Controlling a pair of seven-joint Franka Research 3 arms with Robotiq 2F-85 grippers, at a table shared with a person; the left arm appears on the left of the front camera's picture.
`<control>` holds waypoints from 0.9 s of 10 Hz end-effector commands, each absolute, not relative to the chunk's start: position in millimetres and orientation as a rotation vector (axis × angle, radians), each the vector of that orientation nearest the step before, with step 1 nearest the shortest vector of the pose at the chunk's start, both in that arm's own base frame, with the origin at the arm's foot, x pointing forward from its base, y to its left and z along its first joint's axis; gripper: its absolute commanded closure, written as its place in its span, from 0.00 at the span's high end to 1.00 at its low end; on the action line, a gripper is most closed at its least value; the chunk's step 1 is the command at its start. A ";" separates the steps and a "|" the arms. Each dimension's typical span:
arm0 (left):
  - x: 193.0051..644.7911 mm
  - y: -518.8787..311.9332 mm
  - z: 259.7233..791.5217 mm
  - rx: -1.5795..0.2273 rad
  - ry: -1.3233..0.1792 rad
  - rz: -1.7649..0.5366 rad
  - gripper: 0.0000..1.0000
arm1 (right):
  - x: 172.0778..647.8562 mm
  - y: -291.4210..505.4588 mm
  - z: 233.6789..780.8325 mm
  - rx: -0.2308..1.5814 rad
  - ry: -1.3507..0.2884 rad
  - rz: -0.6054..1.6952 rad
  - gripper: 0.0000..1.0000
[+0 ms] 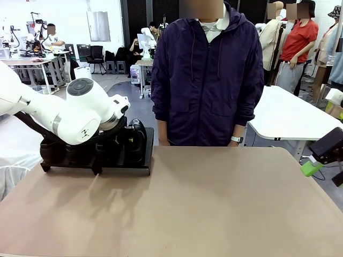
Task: Organize the shoes by placing them on the stand.
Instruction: Place the Shoe from the middle of the table onto the Shoes Stand.
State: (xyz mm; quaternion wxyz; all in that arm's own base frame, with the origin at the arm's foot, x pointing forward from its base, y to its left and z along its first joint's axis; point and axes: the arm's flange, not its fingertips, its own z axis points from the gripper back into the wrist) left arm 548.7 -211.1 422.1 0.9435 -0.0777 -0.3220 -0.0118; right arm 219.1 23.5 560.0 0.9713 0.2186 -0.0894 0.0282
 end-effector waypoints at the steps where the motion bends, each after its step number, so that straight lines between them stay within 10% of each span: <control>1: 547.9 -214.6 429.0 -0.154 -0.677 -0.018 1.00 | 218.8 22.8 561.5 0.460 -0.184 0.081 1.00; 6: 483.5 -231.3 497.8 -0.183 -0.724 -0.101 1.00 | 218.8 22.8 561.5 0.460 -0.184 0.081 1.00; 9: 424.2 -214.1 563.8 -0.130 -0.511 -0.303 1.00 | 218.8 22.8 561.5 0.460 -0.184 0.081 1.00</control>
